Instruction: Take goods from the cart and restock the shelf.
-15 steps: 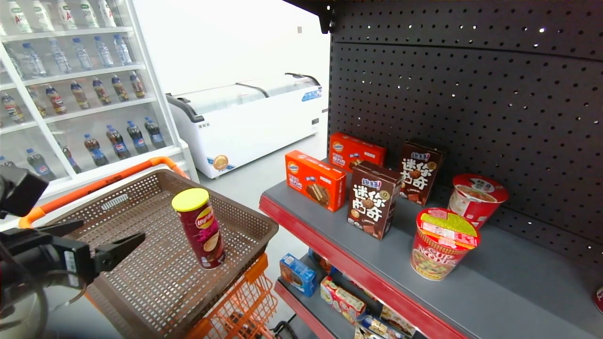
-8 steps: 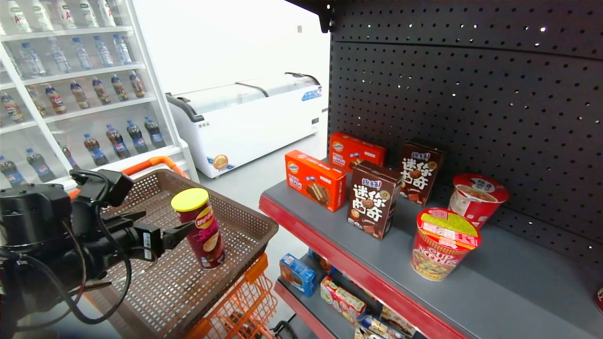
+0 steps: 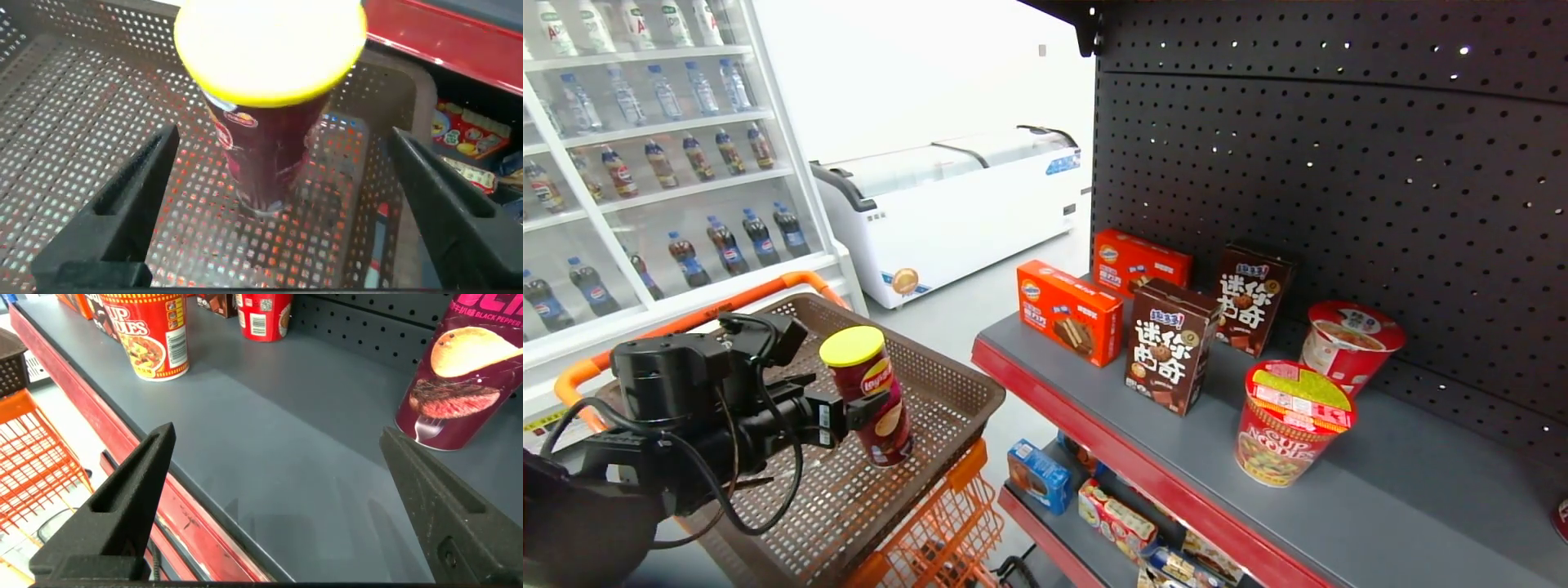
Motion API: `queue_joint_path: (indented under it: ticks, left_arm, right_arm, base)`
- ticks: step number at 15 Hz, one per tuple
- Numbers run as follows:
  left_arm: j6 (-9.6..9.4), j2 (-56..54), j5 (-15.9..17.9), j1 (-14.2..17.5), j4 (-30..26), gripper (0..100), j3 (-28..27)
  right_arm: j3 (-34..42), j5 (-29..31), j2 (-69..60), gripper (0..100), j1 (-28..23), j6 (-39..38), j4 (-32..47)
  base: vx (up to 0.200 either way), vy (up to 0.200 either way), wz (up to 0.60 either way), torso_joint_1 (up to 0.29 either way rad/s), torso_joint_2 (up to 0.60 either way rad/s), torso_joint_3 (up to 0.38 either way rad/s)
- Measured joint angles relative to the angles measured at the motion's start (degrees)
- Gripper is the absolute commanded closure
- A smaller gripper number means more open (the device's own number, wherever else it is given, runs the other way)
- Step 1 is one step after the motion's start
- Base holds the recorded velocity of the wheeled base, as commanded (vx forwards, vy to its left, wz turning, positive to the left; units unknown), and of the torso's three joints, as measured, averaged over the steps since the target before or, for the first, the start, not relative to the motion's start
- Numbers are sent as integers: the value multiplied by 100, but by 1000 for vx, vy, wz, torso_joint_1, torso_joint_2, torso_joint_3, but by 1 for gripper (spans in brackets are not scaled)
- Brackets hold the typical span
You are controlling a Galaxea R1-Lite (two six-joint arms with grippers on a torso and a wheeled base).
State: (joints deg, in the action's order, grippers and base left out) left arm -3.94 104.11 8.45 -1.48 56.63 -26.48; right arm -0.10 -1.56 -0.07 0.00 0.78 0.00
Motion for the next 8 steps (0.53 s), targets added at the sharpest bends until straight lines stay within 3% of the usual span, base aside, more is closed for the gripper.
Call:
queue_joint_path:
  ticks: [3, 8]
  left_arm:
    - [-5, 472, 217, 79, 310, 0, -113]
    - [-112, 1039, 222, 68, 422, 0, -397]
  right_arm:
    - [0, 0, 0, 0, 0, -2, 0]
    - [0, 0, 0, 0, 0, -2, 0]
  base:
    - [0, 0, 0, 0, 0, 0]
    - [0, 0, 0, 0, 0, 0]
